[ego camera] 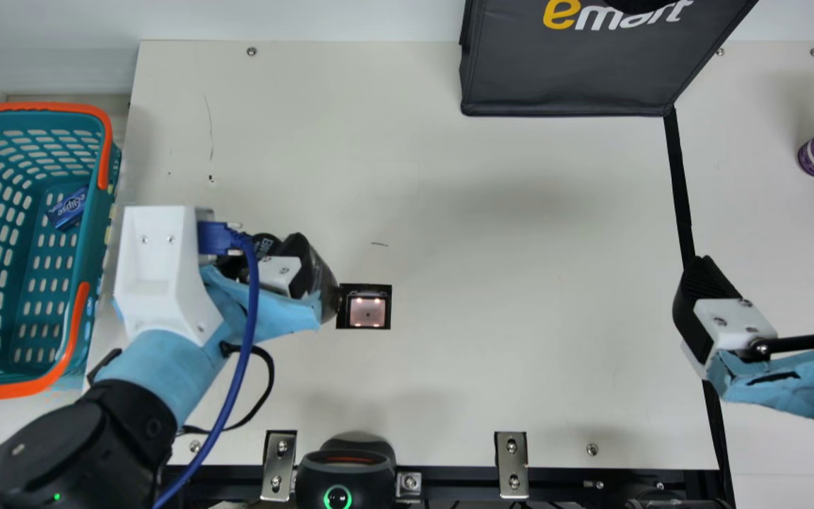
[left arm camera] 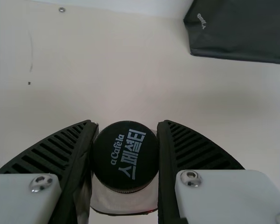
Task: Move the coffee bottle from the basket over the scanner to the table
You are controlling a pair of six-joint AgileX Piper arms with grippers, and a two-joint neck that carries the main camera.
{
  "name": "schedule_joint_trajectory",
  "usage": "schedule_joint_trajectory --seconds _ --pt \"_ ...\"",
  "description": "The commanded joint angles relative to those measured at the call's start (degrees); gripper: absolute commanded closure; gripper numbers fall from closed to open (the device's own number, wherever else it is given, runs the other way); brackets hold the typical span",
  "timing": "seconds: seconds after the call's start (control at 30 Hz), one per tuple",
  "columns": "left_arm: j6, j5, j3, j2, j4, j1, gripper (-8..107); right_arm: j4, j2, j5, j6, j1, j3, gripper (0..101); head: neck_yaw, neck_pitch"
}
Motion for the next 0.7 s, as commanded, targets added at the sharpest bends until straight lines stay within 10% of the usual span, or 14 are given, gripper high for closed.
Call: schedule_joint_trajectory --seconds 0.0,0.67 --pt "-1.7 0.4 0.0 -0.1 0.2 -1.9 107 0.0 0.0 0.0 0.0 0.0 0.0 6 0.0 -1.7" --pt "-14.0 6.2 1.1 3.6 8.0 -17.6 107 0.0 0.0 0.0 0.0 0.0 0.0 6 0.0 -1.7"
